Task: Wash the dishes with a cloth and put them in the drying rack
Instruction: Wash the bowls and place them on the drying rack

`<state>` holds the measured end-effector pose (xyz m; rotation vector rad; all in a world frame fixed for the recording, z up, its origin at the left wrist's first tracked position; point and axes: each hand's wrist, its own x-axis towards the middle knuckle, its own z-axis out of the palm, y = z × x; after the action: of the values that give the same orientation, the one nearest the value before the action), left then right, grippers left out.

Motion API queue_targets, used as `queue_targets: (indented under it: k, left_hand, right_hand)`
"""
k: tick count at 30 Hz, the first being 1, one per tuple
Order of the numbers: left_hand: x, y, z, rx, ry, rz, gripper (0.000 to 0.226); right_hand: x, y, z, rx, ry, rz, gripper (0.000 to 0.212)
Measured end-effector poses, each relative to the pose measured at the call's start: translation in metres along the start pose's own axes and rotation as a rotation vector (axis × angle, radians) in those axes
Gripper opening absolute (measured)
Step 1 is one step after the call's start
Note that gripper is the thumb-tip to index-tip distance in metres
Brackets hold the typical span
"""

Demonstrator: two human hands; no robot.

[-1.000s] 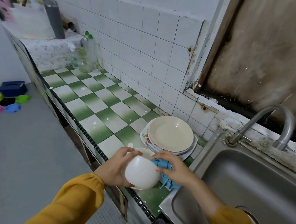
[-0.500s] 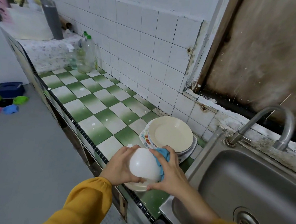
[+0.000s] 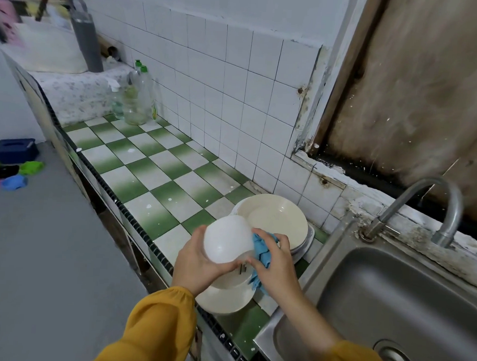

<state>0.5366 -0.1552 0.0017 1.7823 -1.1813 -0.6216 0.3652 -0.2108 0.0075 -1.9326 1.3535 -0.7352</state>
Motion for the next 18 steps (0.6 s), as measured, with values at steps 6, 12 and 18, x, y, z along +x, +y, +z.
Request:
queue_targets:
  k: [6, 12, 18]
  left_hand:
    - [-0.005, 0.005, 0.003, -0.120, 0.074, -0.124, 0.080]
    - [-0.017, 0.014, 0.006, -0.338, 0.166, -0.165, 0.068]
    - [-0.022, 0.070, 0.010, -0.443, 0.151, -0.006, 0.072]
  right_hand:
    - [-0.005, -0.012, -0.002, 0.180, 0.037, 0.018, 0.055]
    - [-0.011, -0.015, -0.005, 0.473, 0.212, 0.083, 0.053]
    - [-0.019, -0.043, -0.043, 0.609, 0.628, -0.208, 0.031]
